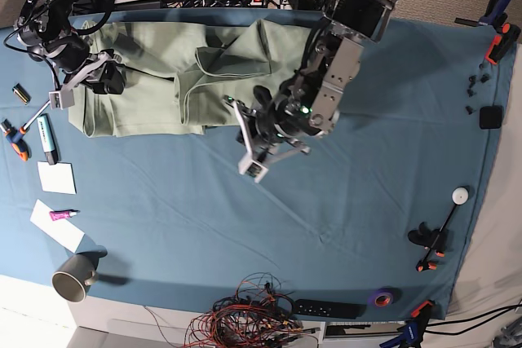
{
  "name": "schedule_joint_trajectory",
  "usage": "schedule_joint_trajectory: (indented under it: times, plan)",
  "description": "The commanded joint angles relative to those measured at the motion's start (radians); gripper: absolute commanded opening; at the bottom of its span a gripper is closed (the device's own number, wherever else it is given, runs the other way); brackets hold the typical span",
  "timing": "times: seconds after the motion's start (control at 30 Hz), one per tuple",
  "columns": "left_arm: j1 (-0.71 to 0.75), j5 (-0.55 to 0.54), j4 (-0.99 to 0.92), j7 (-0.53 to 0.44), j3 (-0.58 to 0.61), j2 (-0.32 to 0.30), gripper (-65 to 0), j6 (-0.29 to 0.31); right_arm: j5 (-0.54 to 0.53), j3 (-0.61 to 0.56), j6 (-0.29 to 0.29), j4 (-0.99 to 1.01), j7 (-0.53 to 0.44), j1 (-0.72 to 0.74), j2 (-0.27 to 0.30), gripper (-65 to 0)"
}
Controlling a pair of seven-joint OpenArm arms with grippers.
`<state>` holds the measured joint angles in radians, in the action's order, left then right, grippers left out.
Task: Fold the T-shirt properly
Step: 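Release the shirt and move the left gripper to the folded end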
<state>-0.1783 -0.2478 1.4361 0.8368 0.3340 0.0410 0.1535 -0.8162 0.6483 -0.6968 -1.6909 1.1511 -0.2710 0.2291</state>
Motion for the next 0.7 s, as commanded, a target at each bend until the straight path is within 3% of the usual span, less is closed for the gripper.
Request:
schedule_joint_trajectory:
  times: [0.0, 0.27, 0.43, 0.53, 0.67]
  plan:
    - [-0.024, -0.027, 0.025, -0.002, -0.018, -0.001, -65.0, 0.015, -0.020, 0.008, -0.001, -0.018, -0.022, 0.008, 0.014, -42.3]
    - [-0.003, -0.344, 0.086, 0.138, -0.227, -0.119, -65.0, 0.161, -0.020, 0.008, -0.001, -0.018, -0.023, 0.008, 0.014, -42.3]
    - [0.067, -0.591, 0.117, 0.200, -0.358, -0.189, -65.0, 0.310, -0.020, 0.008, -0.001, -0.018, -0.028, 0.008, 0.014, -42.3]
    - [0.134, -0.719, 0.148, 0.246, -0.396, -0.216, -65.0, 0.386, -0.020, 0.008, -0.001, -0.018, -0.029, 0.008, 0.014, -42.3]
    - [0.229, -0.793, 0.204, 0.264, -0.395, -0.226, -65.0, 0.431, -0.020, 0.008, -0.001, -0.018, -0.030, 0.008, 0.014, -42.3]
